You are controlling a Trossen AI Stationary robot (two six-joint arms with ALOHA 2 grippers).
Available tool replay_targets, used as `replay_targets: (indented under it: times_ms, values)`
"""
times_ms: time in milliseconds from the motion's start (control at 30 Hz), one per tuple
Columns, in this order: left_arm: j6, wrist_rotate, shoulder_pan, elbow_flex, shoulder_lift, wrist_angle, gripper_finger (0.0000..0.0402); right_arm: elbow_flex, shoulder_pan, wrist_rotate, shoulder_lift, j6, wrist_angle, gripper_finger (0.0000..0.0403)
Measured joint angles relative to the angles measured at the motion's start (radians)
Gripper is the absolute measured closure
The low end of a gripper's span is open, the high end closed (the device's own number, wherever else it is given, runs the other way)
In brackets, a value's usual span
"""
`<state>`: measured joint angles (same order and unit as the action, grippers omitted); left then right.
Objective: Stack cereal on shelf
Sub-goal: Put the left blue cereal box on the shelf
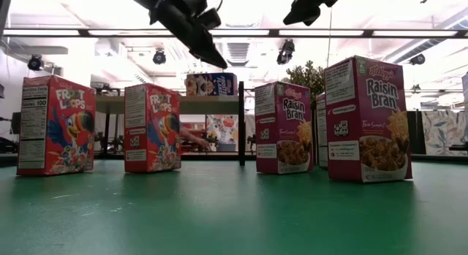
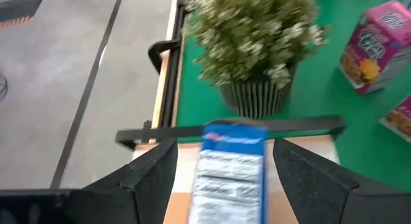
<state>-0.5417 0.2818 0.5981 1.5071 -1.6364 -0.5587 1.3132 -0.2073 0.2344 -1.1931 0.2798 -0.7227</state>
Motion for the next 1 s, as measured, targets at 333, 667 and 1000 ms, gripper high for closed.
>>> replay_targets:
  times_ms: [333, 667, 1000]
  values:
    - [0.003, 0.095, 0.037, 0.008, -0.022, -0.064, 0.0161, 0.000, 0.000, 0.000, 0.000, 0.000, -0.002, 0.0207]
    - [-0.024, 0.095, 0.038, 0.008, -0.023, -0.064, 0.0114, 0.000, 0.000, 0.000, 0.000, 0.000, -0.002, 0.0207]
    - [-0.034, 0.095, 0.038, 0.006, -0.056, -0.087, 0.0122, 0.000, 0.000, 0.000, 0.000, 0.000, -0.002, 0.0207]
